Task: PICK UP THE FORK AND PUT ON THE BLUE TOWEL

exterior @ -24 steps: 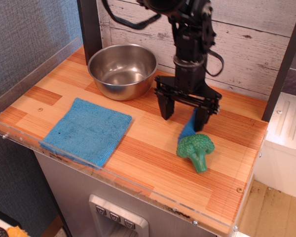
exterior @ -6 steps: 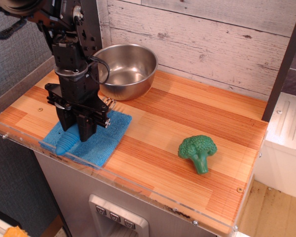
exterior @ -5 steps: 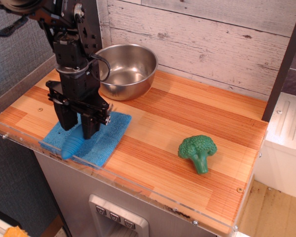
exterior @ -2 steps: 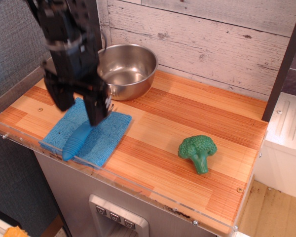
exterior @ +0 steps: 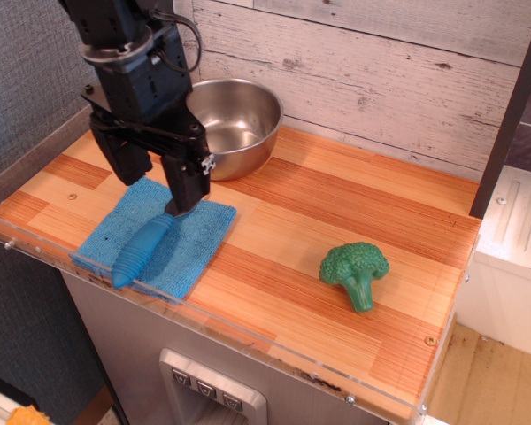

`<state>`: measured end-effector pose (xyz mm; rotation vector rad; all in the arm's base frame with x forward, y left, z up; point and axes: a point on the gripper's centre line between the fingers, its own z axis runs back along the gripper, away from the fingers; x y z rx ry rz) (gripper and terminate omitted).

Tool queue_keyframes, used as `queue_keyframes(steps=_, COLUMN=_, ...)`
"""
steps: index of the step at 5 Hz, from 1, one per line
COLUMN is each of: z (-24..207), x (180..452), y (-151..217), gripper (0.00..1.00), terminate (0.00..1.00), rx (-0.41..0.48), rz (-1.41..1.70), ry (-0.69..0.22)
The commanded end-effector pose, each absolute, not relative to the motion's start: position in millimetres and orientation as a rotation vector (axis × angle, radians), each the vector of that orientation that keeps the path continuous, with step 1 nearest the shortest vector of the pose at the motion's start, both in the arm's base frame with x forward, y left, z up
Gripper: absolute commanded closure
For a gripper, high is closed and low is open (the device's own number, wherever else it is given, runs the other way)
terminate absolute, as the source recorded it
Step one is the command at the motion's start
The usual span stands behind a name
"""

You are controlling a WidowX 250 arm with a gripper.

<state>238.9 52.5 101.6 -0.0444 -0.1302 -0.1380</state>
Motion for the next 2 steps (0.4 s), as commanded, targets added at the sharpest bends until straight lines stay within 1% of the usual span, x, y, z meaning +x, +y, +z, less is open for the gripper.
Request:
queue_keyframes(steps=1, z=107.7, x=244.4, y=55.8, gripper=0.00, terminate=0.00, rx=0.003, rz=-0.159, ry=-0.127)
queue_keyframes(steps=2, z=107.7, x=244.4, y=55.8, gripper=0.00, terminate=1.00, rx=0.003, rz=-0.159, ry=-0.127)
